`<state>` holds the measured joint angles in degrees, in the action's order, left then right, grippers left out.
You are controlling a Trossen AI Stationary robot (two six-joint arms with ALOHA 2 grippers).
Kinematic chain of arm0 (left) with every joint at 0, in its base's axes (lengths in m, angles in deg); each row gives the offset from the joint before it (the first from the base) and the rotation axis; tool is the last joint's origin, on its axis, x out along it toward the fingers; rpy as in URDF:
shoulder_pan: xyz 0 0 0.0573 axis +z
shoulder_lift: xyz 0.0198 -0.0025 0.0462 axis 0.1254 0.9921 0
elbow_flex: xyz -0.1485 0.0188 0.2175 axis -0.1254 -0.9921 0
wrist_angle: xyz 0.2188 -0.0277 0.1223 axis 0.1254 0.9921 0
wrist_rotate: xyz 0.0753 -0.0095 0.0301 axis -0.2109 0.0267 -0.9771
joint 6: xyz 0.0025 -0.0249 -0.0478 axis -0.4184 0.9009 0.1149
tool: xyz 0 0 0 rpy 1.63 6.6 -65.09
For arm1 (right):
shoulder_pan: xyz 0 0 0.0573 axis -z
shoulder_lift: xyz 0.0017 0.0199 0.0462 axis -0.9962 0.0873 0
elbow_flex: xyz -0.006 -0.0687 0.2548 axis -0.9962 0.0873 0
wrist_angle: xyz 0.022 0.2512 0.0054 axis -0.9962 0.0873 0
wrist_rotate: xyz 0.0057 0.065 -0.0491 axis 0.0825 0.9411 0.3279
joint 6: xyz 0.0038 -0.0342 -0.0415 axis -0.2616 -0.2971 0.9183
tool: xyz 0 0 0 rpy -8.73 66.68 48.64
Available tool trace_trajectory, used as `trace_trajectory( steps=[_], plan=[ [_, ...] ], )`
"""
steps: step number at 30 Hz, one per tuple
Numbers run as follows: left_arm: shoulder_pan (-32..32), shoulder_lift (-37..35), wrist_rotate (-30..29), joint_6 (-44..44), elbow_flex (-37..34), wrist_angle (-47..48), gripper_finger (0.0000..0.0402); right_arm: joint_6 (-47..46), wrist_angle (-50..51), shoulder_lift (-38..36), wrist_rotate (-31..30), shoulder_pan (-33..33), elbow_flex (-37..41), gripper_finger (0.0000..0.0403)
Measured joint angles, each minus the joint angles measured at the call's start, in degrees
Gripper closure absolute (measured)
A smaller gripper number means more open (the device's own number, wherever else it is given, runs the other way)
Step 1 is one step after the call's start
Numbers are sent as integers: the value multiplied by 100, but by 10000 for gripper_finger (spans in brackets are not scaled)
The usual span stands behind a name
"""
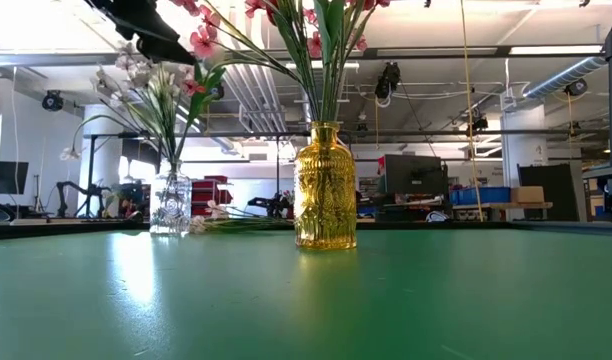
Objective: Sort flowers into vase by color
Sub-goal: Adjust the white flowers in the transparent vase
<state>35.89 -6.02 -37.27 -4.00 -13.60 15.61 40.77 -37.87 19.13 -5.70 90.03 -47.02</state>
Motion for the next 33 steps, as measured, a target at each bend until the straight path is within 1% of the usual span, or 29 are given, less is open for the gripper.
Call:
trace_trajectory(
  steps=[15,19,24,27,31,33],
  plan=[
    [0,2,4,-134,-7,246,79,-40,178,-2,-2,0,2,193],
    [0,3,4,-307,-7,332,79,39,149,-2,-2,0,2,193],
    [0,7,4,-318,-7,326,76,106,134,-4,-2,4,2,193],
    [0,7,4,-279,-7,319,58,122,165,-5,-2,4,2,193],
    [0,45,-40,-184,-7,304,13,122,250,-9,-2,4,2,193],
    [2,92,-53,-171,-7,339,8,122,258,-9,-2,4,2,193]
  ],
)
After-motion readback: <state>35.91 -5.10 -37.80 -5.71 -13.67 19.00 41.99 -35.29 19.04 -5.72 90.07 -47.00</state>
